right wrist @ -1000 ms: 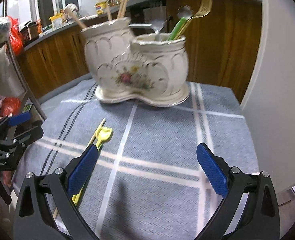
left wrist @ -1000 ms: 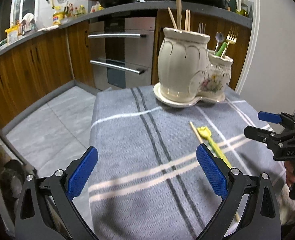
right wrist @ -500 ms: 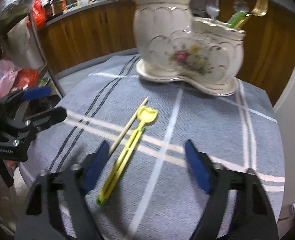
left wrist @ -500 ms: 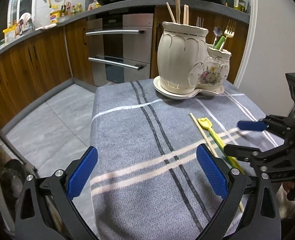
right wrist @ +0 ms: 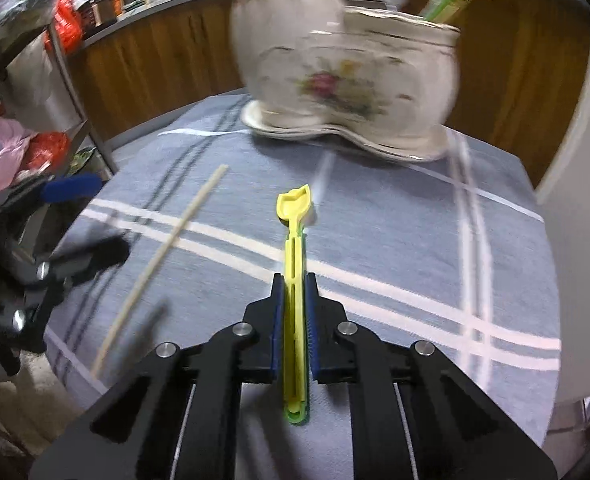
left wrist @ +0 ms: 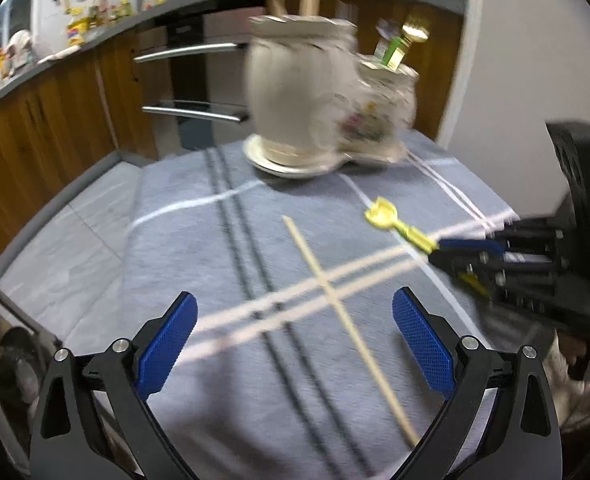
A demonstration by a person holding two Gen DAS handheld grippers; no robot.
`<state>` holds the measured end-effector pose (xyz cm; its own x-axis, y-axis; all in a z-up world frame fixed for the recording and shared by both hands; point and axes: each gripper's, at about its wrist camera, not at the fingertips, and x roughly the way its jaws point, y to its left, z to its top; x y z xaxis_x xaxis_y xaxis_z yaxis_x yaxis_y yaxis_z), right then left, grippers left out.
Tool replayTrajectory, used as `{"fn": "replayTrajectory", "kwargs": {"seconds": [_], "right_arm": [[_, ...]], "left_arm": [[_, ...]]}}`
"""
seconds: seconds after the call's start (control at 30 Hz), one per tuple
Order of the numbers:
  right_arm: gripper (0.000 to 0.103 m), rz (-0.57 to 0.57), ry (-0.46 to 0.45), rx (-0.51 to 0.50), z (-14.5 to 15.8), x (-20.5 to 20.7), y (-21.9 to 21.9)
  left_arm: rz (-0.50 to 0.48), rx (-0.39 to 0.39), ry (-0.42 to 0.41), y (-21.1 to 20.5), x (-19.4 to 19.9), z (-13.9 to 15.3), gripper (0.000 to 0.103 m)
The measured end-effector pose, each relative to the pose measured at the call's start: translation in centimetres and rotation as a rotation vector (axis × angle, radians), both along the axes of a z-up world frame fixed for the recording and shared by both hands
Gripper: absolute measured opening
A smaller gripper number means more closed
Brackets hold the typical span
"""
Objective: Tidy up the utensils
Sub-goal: 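Grasp the last wooden chopstick with the left tool while the right tool grasps the yellow spoon-shaped utensil, then insert chopstick in tall pot with left tool while right tool inserts yellow utensil in short pot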
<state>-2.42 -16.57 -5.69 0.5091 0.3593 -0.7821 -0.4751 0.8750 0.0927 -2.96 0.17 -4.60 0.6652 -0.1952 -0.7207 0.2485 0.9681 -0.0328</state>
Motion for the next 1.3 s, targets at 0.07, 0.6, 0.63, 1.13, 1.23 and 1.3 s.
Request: {"fn": "replayTrajectory", "kwargs": {"seconds": [0.07, 0.6, 0.63, 1.13, 1.23, 1.3], "right_arm": [[0.01, -0.02, 0.003, 0.008, 0.0, 0.2, -1.2], [0.01, -0.053, -0.002, 0.005, -0.2, 0.0, -3.6], [0.01, -0.054, 0.0, 0.004, -0.1, 0.0, -3.7], [0.027, -0.035, 0.02, -0.085, 0.2, 1.7, -3.5], [0.027, -0.022, 0.03, -0.098, 0.1, 2.0, -3.4], [0.027, -0.013, 0.036, -0.097, 0.0, 2.2, -3.4]], "left_arm": [[-0.029, 0.019, 0.028, -1.1, -0.1, -0.5, 0.088], [-0.168, 0.12, 0.046, -3.1, 2.2, -1.7, 0.008], [-0.184, 0.123, 0.046, -3.3, 2.1, -1.7, 0.008], [-0.177, 0.137, 0.118, -4.1, 1.2, -1.3, 0.019], [-0.133, 0.145, 0.114, -4.2, 1.8, -1.3, 0.024], [-0.119, 0.148, 0.113, -4.3, 2.1, -1.3, 0.024]]}}
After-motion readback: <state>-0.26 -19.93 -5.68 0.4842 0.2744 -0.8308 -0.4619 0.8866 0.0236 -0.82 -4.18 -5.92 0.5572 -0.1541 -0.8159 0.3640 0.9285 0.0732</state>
